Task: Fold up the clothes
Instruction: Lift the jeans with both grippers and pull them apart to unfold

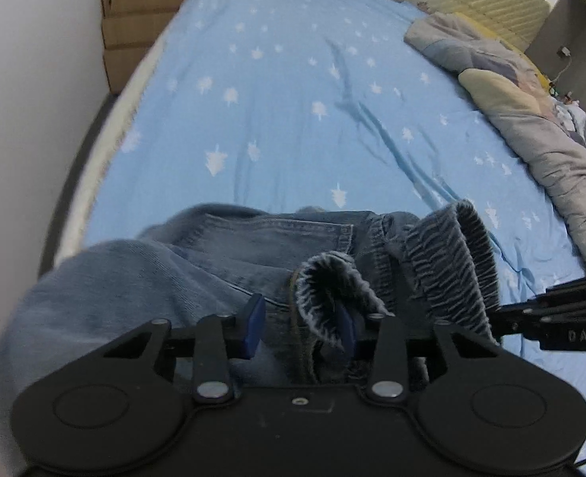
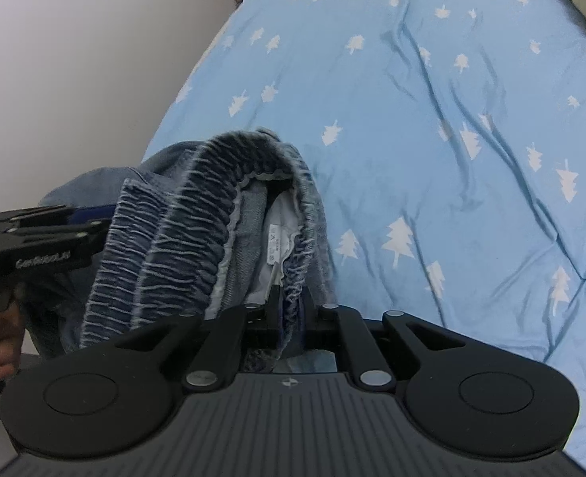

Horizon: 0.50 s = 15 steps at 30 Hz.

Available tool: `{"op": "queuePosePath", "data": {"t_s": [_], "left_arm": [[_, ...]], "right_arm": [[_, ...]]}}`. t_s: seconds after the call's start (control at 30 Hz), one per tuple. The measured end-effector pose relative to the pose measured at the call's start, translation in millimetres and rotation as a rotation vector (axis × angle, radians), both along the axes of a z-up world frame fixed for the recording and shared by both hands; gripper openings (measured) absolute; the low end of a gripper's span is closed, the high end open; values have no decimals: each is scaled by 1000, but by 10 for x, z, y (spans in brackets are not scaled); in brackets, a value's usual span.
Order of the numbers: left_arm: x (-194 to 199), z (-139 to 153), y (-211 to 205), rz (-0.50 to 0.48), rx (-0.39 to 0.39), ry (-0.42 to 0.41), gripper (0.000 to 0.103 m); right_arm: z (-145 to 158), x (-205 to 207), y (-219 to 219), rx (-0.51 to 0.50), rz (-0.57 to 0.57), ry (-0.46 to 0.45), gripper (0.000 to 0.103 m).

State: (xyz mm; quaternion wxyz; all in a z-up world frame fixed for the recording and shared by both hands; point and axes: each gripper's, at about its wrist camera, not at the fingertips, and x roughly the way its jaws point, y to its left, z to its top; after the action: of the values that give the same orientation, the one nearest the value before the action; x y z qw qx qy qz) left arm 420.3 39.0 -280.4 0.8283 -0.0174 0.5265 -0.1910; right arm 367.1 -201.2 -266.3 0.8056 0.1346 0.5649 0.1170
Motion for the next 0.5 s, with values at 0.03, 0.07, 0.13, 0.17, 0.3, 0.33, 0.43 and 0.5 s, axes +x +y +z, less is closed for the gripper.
{"op": "queuePosePath", "data": {"t_s": [0.03, 0.07, 0.13, 0.17, 0.3, 0.33, 0.43, 0.5], "left_arm": [[33, -40, -26, 2, -9, 10, 35], [66, -81, -53, 5, -15, 20, 35], [90, -119, -112, 10, -30, 19, 26], [98, -135, -138, 15, -41, 14, 20], [31, -90, -183, 56, -60, -15, 6], [-10, -54, -162, 75, -67, -25, 5], [-158, 83, -35, 141, -96, -52, 5], [-272, 195, 93, 189, -111, -70, 5]], "right_arm": [[-15, 20, -25, -6, 5, 2, 10], [-27, 42, -48, -14, 12, 3, 11], [-52, 95, -86, -35, 26, 6, 13], [-72, 128, -100, -43, 31, 10, 13], [-184, 301, -124, -117, 64, 11, 23], [-207, 350, -123, -141, 73, 3, 27], [-240, 520, -150, -184, 82, -35, 43], [-249, 630, -126, -202, 131, -53, 44]]}}
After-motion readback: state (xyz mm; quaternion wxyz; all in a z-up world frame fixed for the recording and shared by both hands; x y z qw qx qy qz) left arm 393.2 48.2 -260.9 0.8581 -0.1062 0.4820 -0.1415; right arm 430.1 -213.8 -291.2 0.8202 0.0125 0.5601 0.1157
